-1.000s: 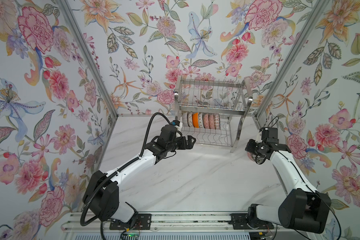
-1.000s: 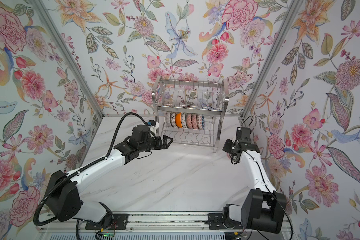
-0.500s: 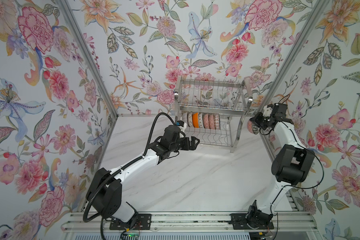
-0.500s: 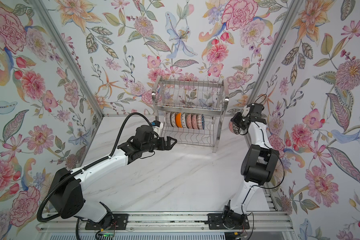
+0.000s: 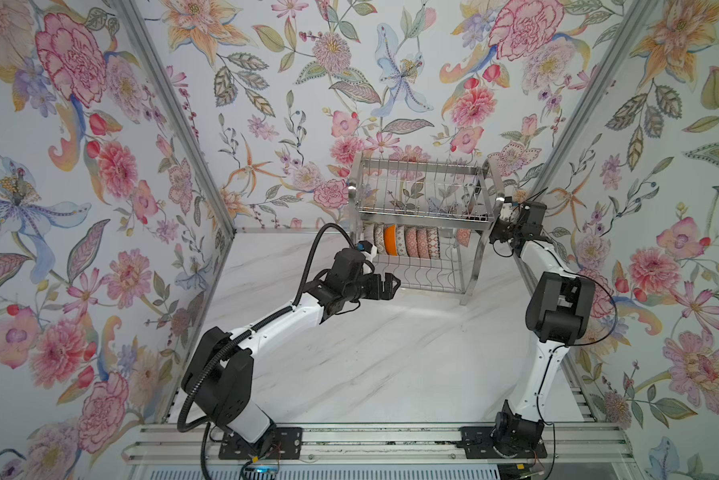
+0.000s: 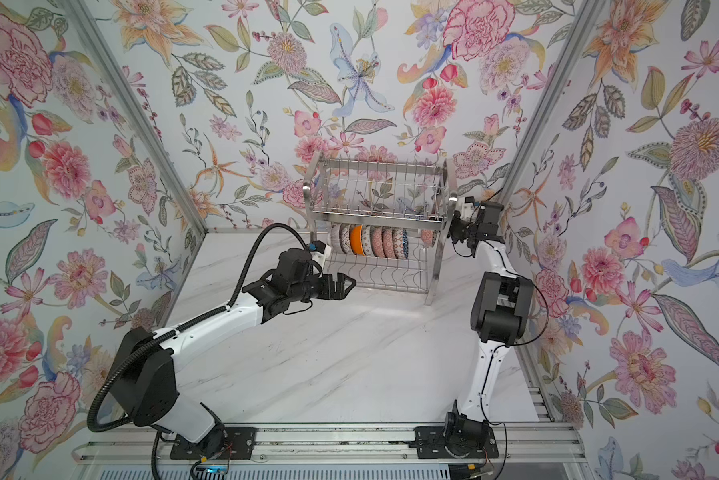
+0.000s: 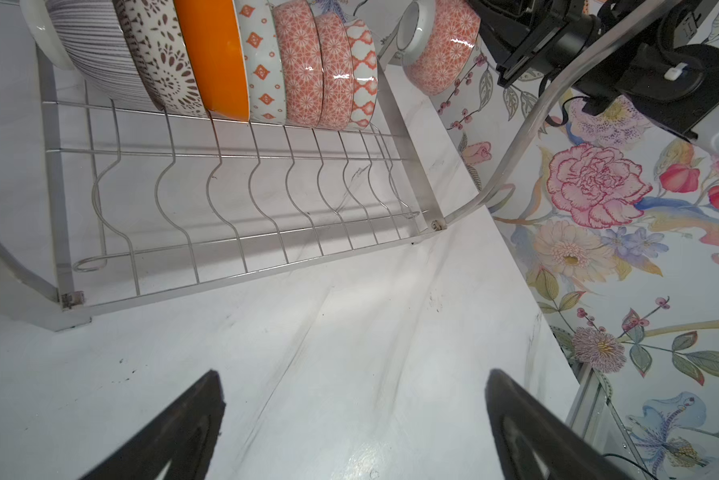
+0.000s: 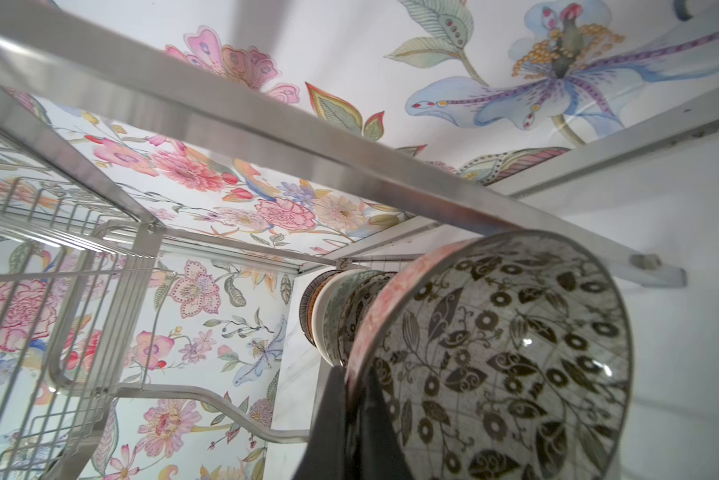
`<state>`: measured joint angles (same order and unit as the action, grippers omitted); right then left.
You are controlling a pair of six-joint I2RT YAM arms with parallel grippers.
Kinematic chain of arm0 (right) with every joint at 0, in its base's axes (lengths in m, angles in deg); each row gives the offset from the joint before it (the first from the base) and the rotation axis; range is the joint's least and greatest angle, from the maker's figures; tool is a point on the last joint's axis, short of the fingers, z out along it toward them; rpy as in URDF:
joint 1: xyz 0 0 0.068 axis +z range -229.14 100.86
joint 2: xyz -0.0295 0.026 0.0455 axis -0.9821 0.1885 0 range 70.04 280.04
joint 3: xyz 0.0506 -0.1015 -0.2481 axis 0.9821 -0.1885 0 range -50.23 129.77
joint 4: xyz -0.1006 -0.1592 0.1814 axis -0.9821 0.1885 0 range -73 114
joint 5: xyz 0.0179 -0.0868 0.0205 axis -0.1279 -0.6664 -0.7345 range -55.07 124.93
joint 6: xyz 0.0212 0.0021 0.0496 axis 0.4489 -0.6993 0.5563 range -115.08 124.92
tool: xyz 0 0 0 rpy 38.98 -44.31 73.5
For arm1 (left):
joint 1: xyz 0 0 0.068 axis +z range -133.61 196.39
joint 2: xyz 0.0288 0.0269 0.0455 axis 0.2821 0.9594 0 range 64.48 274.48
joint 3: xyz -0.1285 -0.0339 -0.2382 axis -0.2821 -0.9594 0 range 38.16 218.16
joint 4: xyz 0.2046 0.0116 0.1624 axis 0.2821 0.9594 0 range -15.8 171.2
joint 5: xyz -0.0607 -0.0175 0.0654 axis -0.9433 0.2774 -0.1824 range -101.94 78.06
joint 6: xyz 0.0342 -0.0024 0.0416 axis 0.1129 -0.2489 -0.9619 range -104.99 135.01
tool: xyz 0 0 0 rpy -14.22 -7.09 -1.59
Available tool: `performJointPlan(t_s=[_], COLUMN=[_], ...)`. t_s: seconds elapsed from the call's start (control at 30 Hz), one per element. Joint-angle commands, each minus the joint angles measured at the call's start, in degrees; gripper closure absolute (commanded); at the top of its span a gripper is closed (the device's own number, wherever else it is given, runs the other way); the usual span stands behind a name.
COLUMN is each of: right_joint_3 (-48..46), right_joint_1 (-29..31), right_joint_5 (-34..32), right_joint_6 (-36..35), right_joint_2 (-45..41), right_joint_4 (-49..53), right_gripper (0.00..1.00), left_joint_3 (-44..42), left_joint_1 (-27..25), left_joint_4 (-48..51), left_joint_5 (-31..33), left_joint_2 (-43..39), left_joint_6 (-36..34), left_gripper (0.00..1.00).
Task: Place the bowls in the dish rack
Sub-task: 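Raise the leaf-pattern bowl with the right gripper up to the rack's far end, then lower the leaf-pattern bowl into a rack slot beside the blue-triangle bowl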
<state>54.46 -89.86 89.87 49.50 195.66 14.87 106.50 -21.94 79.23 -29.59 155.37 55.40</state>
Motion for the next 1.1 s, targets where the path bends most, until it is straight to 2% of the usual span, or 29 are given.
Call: performJointPlan(t_s=[0.0,0.2,0.73,0.87,1.0,1.07], right_joint_3=[-1.64,-4.94,-10.1,-10.58,-9.56,-8.68], right_joint_1=[0.04,1.56,3.32,2.94,2.54,2.51], right_joint_5=[5.52,7.06,7.9,7.49,5.43,4.77], right_joint_6=[7.66,13.02,20.55,18.54,9.34,6.22], right_joint_2=[1.15,3.46,8.6,8.72,7.07,6.74], right_joint_4=[-13.43,-22.13,-35.09,-33.5,-22.49,-18.18], right_gripper=[1.0,1.0,1.0,1.0,1.0,0.92], left_joint_3=[0.79,0.72,0.14,0.18,0.13,0.12], left_joint_1=[-0.43,-0.44,-0.33,-0.04,0.09,0.08], left_joint_4=[1.11,1.9,2.43,2.6,2.87,2.97], left_joint_5=[0.6,1.08,1.48,1.57,1.79,1.91], left_joint_2=[-0.22,-0.65,-0.83,-0.89,-0.87,-0.89], left_joint_6=[-1.46,-1.87,-2.08,-2.09,-2.18,-2.15], left_gripper=[0.01,0.01,0.01,0.0,0.01,0.01])
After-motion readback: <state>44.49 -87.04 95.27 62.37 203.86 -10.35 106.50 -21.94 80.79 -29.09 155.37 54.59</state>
